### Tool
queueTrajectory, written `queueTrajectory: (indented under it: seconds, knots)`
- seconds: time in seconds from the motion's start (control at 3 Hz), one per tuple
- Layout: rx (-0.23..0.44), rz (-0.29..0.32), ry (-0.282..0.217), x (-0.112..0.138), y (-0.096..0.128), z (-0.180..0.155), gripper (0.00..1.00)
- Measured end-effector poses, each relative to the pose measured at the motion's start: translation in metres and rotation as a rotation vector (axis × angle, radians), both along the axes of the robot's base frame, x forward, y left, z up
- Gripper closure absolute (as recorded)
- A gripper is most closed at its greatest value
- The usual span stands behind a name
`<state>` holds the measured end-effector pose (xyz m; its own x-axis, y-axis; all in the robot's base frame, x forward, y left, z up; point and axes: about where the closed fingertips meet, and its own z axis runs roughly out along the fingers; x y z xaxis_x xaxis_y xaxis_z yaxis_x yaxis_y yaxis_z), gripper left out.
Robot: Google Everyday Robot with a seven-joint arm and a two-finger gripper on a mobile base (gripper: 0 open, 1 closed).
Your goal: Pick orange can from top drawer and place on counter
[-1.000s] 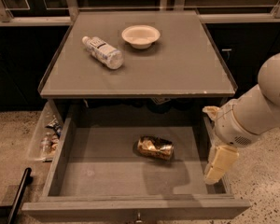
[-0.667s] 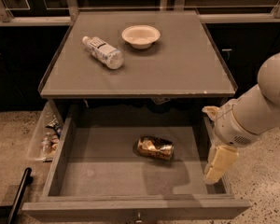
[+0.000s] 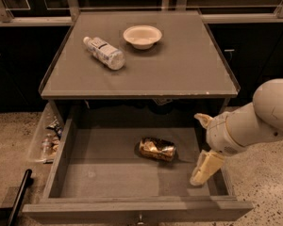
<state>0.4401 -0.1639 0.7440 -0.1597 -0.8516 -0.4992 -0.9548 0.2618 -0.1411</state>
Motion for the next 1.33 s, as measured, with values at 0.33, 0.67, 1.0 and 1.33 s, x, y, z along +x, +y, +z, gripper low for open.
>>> queueTrajectory:
  seconds: [0.33,0.67,1.0,1.33]
  knots:
    - [0.075,-0.007,-0.026,0.018,0.012,-0.024,0.00]
    - [0.138,0.007,-0.054,0.037,0.029,-0.047,0.00]
    - [0.186,0.006,-0.053,0.055,0.043,-0.074,0.00]
    - [0.200,-0.008,-0.043,0.069,0.052,-0.100,0.00]
